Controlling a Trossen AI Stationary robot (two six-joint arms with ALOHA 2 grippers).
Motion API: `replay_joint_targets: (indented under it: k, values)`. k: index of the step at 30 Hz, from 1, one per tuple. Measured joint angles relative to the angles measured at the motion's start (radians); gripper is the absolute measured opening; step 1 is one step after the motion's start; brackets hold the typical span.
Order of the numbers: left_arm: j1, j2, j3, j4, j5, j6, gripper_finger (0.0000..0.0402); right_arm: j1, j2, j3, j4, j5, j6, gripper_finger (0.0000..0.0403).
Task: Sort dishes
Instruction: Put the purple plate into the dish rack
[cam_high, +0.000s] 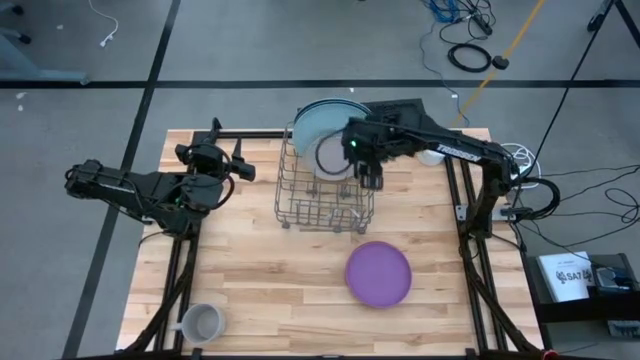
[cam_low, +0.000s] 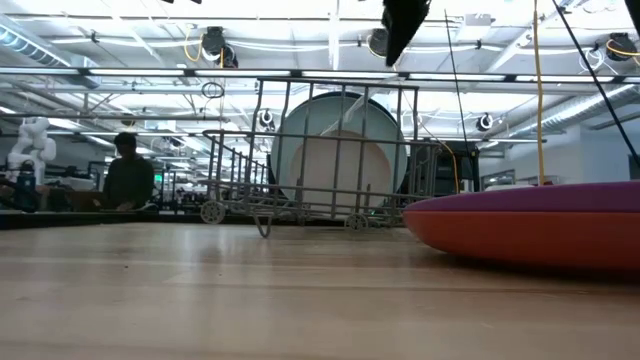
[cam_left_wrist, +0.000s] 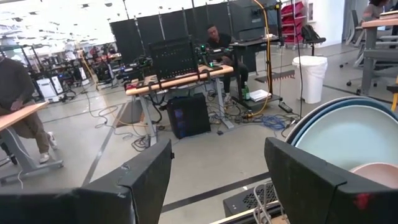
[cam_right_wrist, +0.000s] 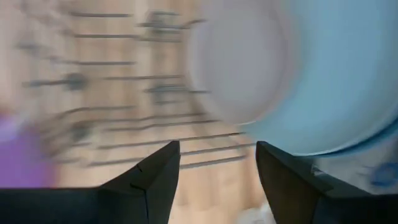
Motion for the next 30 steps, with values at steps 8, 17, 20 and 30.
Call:
replay_joint_targets:
  k: [8,17,20,30]
  values:
    - [0.0,0.0,0.0,-0.007,0.045,-0.001,0.0258,0.16,-0.029,-0.038,-0.059,-0.141,0.218,0.0206]
    - [0.0,0.0,0.0,-0.005,0.125,-0.026,0.0258,0.449,-0.15,-0.408,0.213,-0.1,0.6,0.0206]
    - [0.0,0.0,0.0,-0.002,0.125,-0.026,0.0258,0.536,-0.174,-0.554,0.405,-0.1,0.731,0.0206]
    - [0.0,0.0,0.0,0.068,0.126,-0.026,0.0258,0.704,-0.096,-0.832,0.836,-0.113,0.923,0.0206]
